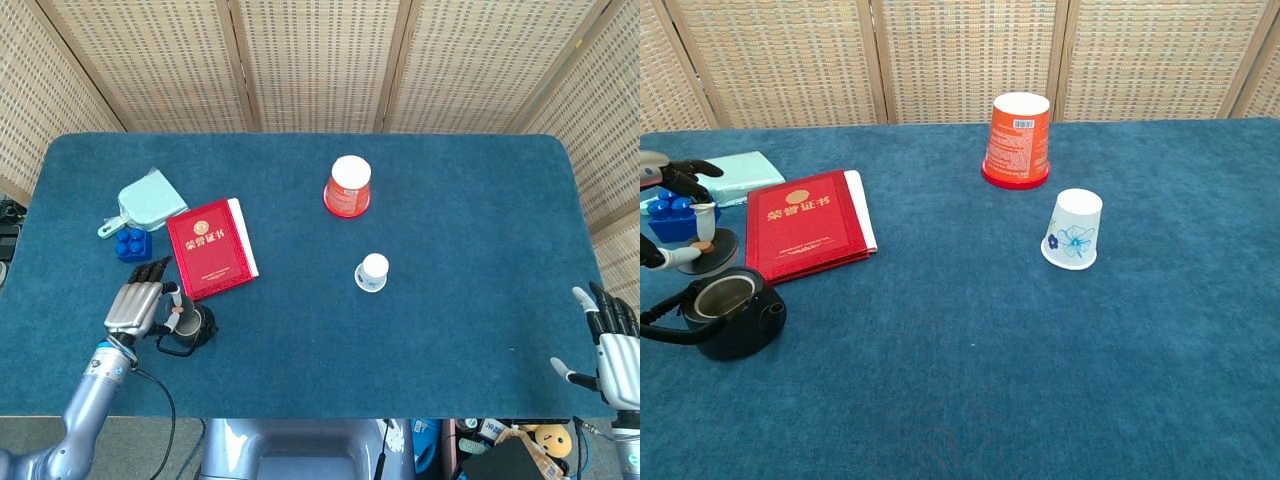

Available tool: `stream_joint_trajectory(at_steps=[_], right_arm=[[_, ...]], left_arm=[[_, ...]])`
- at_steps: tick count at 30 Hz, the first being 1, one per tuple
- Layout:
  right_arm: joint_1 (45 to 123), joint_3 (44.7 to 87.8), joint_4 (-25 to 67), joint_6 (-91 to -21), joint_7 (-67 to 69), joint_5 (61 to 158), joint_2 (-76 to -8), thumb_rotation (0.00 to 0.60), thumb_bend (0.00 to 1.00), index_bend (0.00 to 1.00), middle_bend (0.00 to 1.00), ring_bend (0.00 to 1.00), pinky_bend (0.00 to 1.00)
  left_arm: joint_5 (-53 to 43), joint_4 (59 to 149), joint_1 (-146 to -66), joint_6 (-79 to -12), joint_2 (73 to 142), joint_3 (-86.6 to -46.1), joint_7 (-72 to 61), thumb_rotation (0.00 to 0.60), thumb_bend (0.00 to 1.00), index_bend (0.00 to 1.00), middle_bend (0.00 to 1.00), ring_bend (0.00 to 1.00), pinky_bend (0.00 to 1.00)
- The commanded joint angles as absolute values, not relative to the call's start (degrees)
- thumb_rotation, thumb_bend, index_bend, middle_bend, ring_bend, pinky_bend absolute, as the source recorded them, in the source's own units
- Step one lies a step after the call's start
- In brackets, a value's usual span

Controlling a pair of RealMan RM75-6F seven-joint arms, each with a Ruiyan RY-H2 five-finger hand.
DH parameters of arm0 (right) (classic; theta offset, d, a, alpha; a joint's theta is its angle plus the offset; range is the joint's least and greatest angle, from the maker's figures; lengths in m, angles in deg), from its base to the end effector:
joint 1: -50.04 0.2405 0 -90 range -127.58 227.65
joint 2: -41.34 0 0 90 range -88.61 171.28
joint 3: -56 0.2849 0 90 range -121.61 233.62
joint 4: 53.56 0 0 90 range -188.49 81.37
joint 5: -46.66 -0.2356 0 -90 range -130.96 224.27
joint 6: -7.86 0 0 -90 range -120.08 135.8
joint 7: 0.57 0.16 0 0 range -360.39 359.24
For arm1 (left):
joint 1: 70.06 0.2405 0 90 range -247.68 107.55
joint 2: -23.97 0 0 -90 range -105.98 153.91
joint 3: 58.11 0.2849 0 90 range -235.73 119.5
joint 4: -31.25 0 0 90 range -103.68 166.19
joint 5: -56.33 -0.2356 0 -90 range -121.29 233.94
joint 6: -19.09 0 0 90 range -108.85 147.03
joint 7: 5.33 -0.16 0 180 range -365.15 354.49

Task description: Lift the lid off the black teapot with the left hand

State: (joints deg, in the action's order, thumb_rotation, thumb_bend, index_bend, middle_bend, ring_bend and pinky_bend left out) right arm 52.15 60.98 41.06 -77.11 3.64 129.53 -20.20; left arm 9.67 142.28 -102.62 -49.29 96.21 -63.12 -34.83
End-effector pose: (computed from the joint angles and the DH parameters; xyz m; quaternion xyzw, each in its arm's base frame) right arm -0.3556 -0.1925 0.1688 0.5474 -0.4214 0.3993 0.6028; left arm -0.2250 0.3038 0.0376 -0.6575 -0.4906 -0.2837 0.4965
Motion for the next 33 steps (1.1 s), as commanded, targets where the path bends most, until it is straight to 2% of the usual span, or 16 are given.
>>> stream_joint_trajectory(at_steps=[1, 6, 12, 20, 29, 30, 33], right_arm=[[52.2, 60.9, 41.1, -77.1, 3.6, 129.6, -20.2, 0.600, 0.00, 0.00, 0.00, 0.00, 0.00], [52.2, 60.7, 41.4, -77.3, 2.8, 130.0, -20.4, 0.600, 0.00, 0.00, 0.00, 0.00, 0.00], [52.1, 60.5, 41.7, -77.4, 2.4, 130.4, -20.5, 0.600, 0.00, 0.00, 0.00, 0.00, 0.00], [52.2, 60.6, 41.5, -77.1, 2.4, 130.1, -20.6, 0.600, 0.00, 0.00, 0.00, 0.00, 0.00], [52.4, 60.7, 41.5, -76.7, 2.4, 129.5, -20.6, 0.600, 0.00, 0.00, 0.00, 0.00, 0.00], [52.4, 60.7, 41.5, -76.7, 2.4, 129.4, -20.6, 0.600, 0.00, 0.00, 0.00, 0.00, 0.00], [52.4, 60.7, 41.4, -76.5, 2.6, 129.3, -20.6, 0.600, 0.00, 0.00, 0.00, 0.00, 0.00]], left_arm=[[8.7, 142.5, -101.6, -49.1, 94.4, -62.5, -33.3, 0.600, 0.41, 0.58, 0.00, 0.00, 0.00], [3.1, 136.6, -96.6, -46.1, 90.8, -58.7, -22.7, 0.600, 0.41, 0.58, 0.00, 0.00, 0.00], [-1.6, 128.5, -93.6, -42.7, 91.3, -57.1, -13.1, 0.600, 0.41, 0.58, 0.00, 0.00, 0.00], [-1.7, 121.2, -93.7, -37.8, 93.2, -58.2, -8.6, 0.600, 0.41, 0.58, 0.00, 0.00, 0.00], [-0.9, 117.6, -95.2, -34.2, 96.5, -59.6, -9.0, 0.600, 0.41, 0.57, 0.00, 0.00, 0.00], [-0.9, 117.4, -95.3, -34.0, 96.7, -59.6, -9.0, 0.600, 0.41, 0.53, 0.00, 0.00, 0.00], [-0.9, 117.4, -95.3, -33.4, 96.8, -59.6, -9.1, 0.600, 0.38, 0.16, 0.00, 0.00, 0.00]])
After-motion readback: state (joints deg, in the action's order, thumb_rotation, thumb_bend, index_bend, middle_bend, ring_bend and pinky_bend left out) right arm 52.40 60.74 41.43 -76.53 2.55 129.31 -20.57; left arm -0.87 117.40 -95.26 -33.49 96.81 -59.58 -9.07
